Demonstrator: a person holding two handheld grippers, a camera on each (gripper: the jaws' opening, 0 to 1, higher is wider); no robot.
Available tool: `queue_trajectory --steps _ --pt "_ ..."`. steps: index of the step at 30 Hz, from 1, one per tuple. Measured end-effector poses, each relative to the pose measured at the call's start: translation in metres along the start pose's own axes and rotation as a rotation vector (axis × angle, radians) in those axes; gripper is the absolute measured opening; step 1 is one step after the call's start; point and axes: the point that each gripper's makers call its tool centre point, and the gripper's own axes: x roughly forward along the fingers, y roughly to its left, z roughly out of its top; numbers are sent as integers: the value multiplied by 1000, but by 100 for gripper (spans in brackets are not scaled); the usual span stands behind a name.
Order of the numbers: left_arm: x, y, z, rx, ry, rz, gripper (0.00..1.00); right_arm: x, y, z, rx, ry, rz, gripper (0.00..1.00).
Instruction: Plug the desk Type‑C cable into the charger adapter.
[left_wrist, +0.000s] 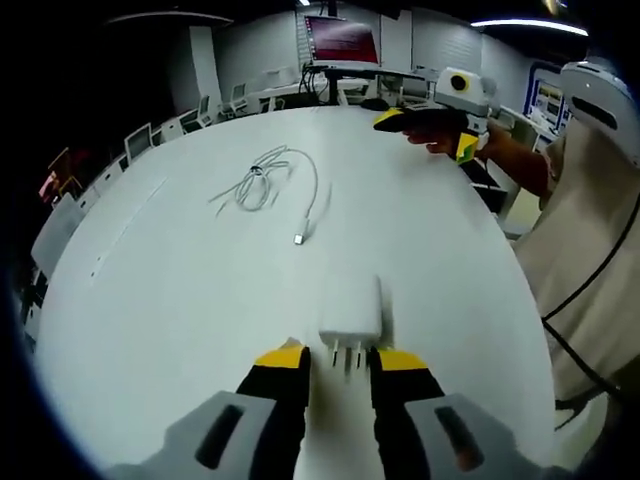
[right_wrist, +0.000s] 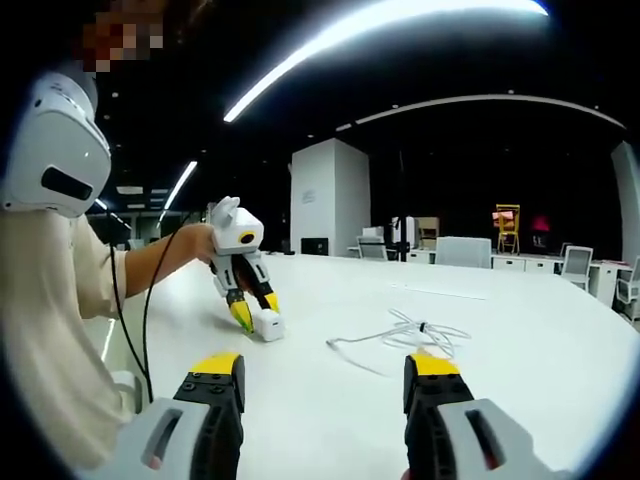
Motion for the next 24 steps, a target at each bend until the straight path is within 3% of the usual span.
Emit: queue_trajectory --steps 10,24 --pt "-4 -2 -5 29 116 -19 22 1 1 0 1 -2 2 65" --pt "2 -5 -2 26 192 -46 18 0 -1 -2 4 -1 2 65"
